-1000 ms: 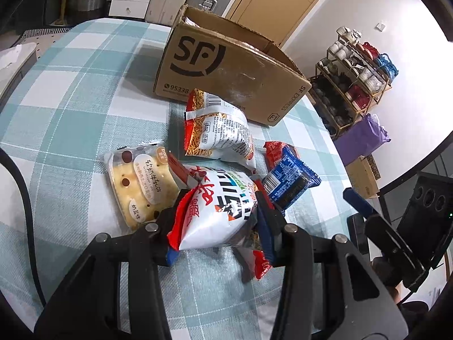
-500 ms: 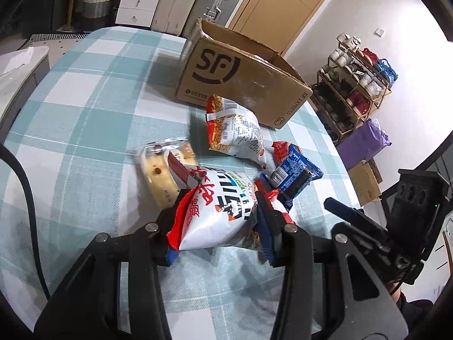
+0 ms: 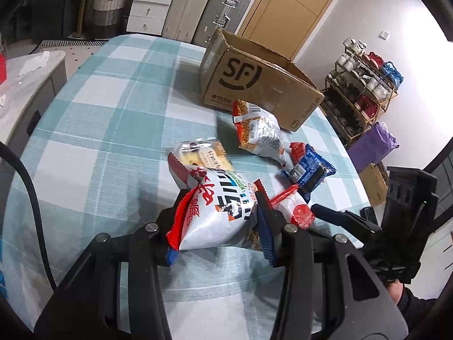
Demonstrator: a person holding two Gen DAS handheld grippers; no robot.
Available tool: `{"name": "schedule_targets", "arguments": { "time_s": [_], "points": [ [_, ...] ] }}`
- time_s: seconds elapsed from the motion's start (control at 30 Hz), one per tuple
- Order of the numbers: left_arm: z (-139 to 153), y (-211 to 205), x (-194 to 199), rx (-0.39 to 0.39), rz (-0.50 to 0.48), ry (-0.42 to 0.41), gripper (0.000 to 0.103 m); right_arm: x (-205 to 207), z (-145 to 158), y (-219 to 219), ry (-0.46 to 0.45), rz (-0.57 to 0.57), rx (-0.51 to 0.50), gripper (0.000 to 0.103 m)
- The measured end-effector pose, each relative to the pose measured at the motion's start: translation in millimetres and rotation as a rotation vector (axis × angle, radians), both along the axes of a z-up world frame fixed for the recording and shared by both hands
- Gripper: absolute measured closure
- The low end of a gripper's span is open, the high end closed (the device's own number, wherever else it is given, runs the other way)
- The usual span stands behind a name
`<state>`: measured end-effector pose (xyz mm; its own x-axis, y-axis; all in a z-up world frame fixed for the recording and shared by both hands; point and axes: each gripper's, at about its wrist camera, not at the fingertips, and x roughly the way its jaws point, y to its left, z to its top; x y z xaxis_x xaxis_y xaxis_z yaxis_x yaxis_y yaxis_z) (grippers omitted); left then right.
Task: Organize snacks
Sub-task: 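Grasp the red-white balloon-gum bag with the right gripper while the left holds its bag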
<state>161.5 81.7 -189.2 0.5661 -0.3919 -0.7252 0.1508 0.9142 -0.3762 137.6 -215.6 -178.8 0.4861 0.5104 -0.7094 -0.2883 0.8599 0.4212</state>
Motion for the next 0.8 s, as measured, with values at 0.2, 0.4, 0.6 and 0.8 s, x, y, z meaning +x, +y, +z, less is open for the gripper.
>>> {"name": "schedule_targets", "arguments": {
  "time_s": [0.2,0.4,0.6,0.8],
  "points": [
    [0,7,-4,-0.003,0.002,-0.005,0.062,8,-7,13,0.025,-0.002,-0.038,0.018],
    [-5,10,-7,-0.017,0.005,0.005,0.062,9,-7,36,-0.003,0.029,-0.125,0.029],
    [-6,11,-9,-0.02,0.008,0.009,0.061,9,-8,39,-0.016,0.036,-0.164,0.048],
    [-7,12,-11,-0.016,0.014,0.012,0.061,10,-11,35,-0.023,0.031,-0.159,0.054]
  ]
}}
